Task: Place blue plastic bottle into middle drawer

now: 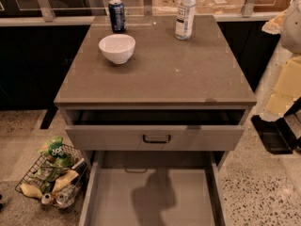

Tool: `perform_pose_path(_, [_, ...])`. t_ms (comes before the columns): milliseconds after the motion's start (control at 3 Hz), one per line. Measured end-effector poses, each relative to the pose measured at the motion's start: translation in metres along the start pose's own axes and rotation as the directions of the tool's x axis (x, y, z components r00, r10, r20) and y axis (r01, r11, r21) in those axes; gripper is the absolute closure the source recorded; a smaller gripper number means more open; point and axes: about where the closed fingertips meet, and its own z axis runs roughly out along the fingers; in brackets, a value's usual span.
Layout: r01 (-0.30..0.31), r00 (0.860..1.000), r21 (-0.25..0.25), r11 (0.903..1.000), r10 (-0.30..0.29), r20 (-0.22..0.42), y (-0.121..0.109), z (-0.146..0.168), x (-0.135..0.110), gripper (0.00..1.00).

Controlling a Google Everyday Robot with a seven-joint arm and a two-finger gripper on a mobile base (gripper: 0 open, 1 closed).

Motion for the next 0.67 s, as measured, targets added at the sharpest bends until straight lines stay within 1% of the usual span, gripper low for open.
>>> perform_pose_path(333, [-0.098, 0.994, 0.055, 0.9936, 0.095, 0.049, -0.039, 0.0, 0.01, 0.0])
perform_pose_path(667, [-0.278, 0.946, 0.112, 0.9539, 0.252, 0.203, -0.087, 0.007, 0.031, 0.0])
